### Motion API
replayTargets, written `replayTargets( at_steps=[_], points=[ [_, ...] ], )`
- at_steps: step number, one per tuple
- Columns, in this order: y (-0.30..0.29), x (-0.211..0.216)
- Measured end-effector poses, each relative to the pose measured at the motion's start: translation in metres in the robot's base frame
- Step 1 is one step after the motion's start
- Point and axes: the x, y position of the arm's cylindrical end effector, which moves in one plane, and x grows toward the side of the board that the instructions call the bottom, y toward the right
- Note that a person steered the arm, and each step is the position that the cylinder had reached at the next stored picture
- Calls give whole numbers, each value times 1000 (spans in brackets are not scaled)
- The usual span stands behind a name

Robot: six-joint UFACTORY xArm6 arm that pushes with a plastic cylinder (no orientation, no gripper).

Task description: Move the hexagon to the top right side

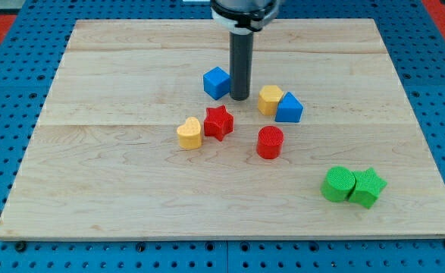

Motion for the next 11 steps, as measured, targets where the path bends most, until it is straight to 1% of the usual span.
replayTargets(
  at_steps=[1, 2, 3, 4, 5, 6, 7, 8, 9, 10, 11],
  points=[
    [-6, 16],
    [64, 2],
    [96, 5],
    [102, 12],
    [123, -31],
    [162, -70],
    [198, -70],
    [193, -106],
    [171, -149],
    [183, -130],
    [182, -67]
  ],
)
